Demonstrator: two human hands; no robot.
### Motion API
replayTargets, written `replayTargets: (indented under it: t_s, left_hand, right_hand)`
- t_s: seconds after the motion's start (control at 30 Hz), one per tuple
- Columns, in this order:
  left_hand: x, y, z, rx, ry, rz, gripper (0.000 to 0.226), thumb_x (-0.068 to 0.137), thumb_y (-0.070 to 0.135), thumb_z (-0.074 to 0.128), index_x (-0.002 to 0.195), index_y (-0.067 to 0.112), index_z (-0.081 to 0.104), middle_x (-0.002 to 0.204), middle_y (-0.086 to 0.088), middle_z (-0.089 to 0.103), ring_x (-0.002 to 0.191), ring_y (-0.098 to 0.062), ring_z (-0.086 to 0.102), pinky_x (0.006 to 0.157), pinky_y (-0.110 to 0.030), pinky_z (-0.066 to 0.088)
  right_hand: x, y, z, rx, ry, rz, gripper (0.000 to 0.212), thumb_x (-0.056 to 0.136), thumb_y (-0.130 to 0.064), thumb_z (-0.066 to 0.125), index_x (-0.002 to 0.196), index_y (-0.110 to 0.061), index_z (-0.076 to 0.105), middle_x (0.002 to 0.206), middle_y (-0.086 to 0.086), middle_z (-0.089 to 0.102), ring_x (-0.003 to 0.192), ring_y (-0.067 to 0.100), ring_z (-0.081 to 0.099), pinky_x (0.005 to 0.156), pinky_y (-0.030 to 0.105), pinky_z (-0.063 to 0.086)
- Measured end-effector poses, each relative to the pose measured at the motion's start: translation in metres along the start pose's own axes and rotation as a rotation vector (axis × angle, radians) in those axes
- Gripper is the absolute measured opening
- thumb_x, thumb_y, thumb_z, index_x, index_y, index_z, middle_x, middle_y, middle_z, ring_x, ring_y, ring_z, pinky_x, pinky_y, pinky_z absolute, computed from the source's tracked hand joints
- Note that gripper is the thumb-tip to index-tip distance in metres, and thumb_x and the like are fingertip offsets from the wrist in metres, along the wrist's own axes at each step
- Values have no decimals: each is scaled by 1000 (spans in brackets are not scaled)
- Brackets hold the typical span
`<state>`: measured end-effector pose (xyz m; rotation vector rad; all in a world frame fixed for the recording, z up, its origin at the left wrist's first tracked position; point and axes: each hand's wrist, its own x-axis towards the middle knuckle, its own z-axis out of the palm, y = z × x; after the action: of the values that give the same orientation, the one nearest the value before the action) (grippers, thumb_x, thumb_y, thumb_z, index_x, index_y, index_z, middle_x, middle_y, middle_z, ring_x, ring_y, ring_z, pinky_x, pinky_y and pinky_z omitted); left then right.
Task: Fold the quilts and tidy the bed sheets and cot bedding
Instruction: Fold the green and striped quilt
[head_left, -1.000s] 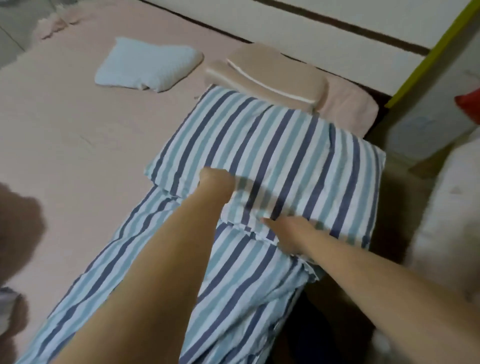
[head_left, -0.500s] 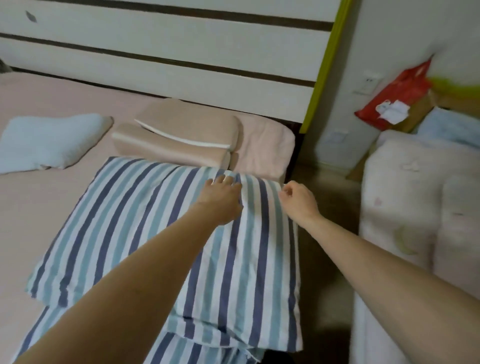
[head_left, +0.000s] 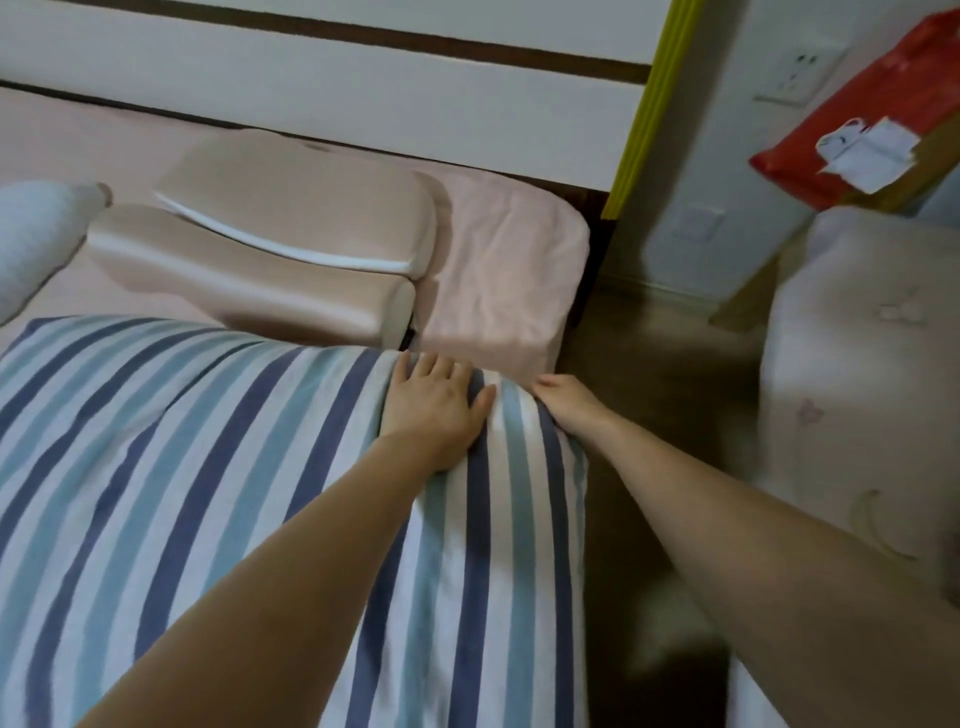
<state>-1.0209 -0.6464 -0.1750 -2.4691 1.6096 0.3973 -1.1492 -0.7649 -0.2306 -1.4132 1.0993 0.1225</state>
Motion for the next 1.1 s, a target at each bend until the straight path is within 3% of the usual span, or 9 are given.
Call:
replayTargets:
  t_s: [0.07, 0.13, 0.27, 0.37, 0.47, 0.6, 0.73, 0.87, 1.1]
  left_hand:
    - [-3, 1, 3, 26, -16, -12, 58, 98, 53, 15, 140, 21, 38, 143, -5, 43, 138, -25, 30, 117, -50, 7]
    - [-4, 0, 2, 13, -29, -75, 55, 98, 50, 15, 143, 22, 33, 145, -6, 40, 138, -28, 29, 116, -55, 5]
    - [-7, 0, -10, 52, -140, -149, 47, 99, 44, 15, 132, 26, 44, 142, -9, 42, 136, -41, 28, 108, -69, 3]
    - [-13, 2, -10, 120, -273, -203, 58, 99, 51, 10, 143, 26, 37, 150, -6, 36, 141, -40, 21, 106, -70, -5]
    - [-23, -12, -20, 77, -261, -219, 62, 98, 55, 13, 142, 19, 38, 149, -6, 38, 139, -35, 28, 110, -65, 2]
    - [-50, -54, -42, 33, -212, -139, 55, 98, 51, 23, 141, 20, 38, 144, -8, 42, 134, -30, 37, 111, -56, 20]
    - [-94, -121, -74, -5, -200, -261, 54, 98, 49, 22, 139, 18, 38, 144, -8, 41, 135, -30, 35, 113, -57, 18]
    - [-122, -188, -87, -84, -124, -394, 52, 99, 47, 25, 139, 17, 37, 142, -9, 42, 133, -31, 36, 112, -55, 23]
    - [-86, -254, -74, -289, 44, -642, 57, 99, 48, 29, 144, 14, 30, 147, -14, 36, 135, -34, 32, 113, -52, 23]
  right_hand:
    - [-8, -13, 3, -79, 68, -145, 28, 98, -30, 48, 74, -26, 61, 85, -1, 65, 78, 10, 58, 67, 26, 41]
    - [-23, -29, 3, -93, 207, -282, 36, 98, -26, 49, 63, -19, 55, 64, -5, 55, 62, 7, 53, 61, 27, 38]
    - [-63, 2, -17, -240, 505, -178, 34, 99, -30, 47, 67, -19, 53, 64, -3, 52, 58, 10, 52, 54, 24, 38]
    - [-85, 34, -14, -540, 444, -10, 31, 101, -30, 41, 73, -21, 47, 69, -1, 52, 62, 13, 53, 58, 27, 42]
    - [-81, 12, -4, -763, 460, -110, 31, 101, -32, 39, 71, -23, 40, 71, -3, 50, 62, 13, 49, 56, 30, 37]
    - [-72, -41, 21, -691, 394, -298, 21, 100, -33, 40, 84, -22, 46, 79, -5, 48, 70, 14, 49, 60, 31, 36]
    - [-84, -114, 88, -672, 151, -404, 22, 100, -35, 40, 96, -17, 53, 90, 2, 56, 82, 20, 55, 71, 36, 44]
    - [-77, -169, 145, -703, 71, -487, 21, 98, -37, 42, 83, -24, 47, 81, -5, 52, 72, 13, 50, 59, 30, 36]
    - [18, -228, 213, -740, -78, -461, 23, 98, -40, 43, 78, -28, 45, 81, -5, 53, 73, 13, 50, 56, 26, 33]
